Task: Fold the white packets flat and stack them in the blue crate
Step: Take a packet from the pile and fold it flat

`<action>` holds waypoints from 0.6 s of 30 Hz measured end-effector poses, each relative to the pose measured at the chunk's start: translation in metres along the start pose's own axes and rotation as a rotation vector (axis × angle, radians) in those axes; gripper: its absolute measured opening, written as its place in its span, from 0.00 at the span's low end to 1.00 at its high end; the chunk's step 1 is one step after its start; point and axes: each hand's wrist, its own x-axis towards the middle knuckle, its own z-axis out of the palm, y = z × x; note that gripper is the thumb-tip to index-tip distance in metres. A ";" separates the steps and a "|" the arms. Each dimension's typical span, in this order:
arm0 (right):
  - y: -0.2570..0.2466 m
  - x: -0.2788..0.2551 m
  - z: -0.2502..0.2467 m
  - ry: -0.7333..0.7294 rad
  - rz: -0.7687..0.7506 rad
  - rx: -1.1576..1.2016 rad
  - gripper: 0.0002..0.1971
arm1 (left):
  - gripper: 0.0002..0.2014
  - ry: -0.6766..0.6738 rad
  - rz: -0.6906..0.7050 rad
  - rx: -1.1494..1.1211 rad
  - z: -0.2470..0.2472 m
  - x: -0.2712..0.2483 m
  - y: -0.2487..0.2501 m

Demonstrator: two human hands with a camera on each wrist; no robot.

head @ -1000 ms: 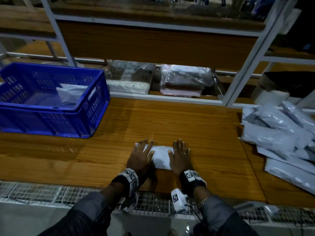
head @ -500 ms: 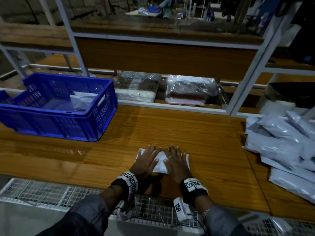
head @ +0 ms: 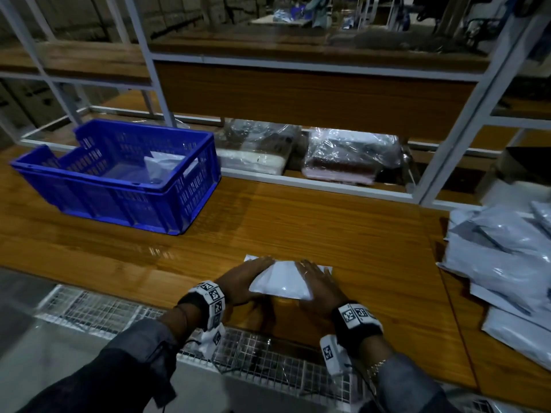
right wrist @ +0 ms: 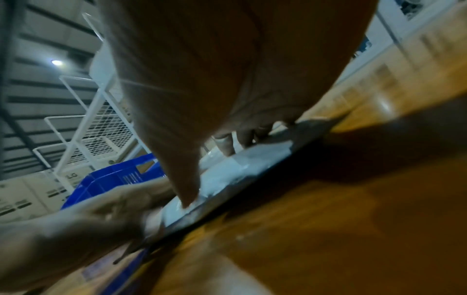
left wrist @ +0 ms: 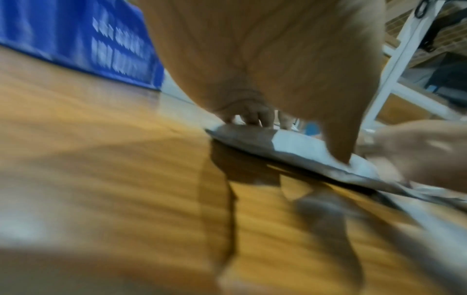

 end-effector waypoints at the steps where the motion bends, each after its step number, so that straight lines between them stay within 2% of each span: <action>1: 0.004 -0.001 -0.002 0.015 -0.008 0.010 0.49 | 0.44 0.021 -0.004 0.005 -0.004 -0.001 -0.001; 4: 0.004 -0.006 -0.020 0.040 0.030 0.081 0.44 | 0.32 0.084 -0.021 -0.007 -0.023 -0.001 0.005; 6: 0.001 -0.008 -0.038 0.109 0.084 0.124 0.31 | 0.20 0.126 0.001 -0.066 -0.037 0.001 0.011; 8: 0.001 -0.007 -0.054 0.179 0.138 0.154 0.18 | 0.15 0.188 -0.021 -0.109 -0.048 0.003 0.010; 9: 0.001 -0.006 -0.059 0.195 0.168 0.171 0.17 | 0.15 0.216 -0.056 -0.127 -0.051 0.004 0.008; 13: -0.001 0.003 -0.064 0.203 0.279 0.232 0.29 | 0.15 0.306 -0.197 -0.175 -0.051 0.013 0.000; 16: -0.004 0.010 -0.060 0.272 0.352 0.199 0.31 | 0.21 0.407 -0.360 -0.123 -0.045 0.020 -0.002; 18: -0.006 0.015 -0.055 0.330 0.337 0.088 0.30 | 0.27 0.391 -0.396 -0.016 -0.040 0.023 -0.005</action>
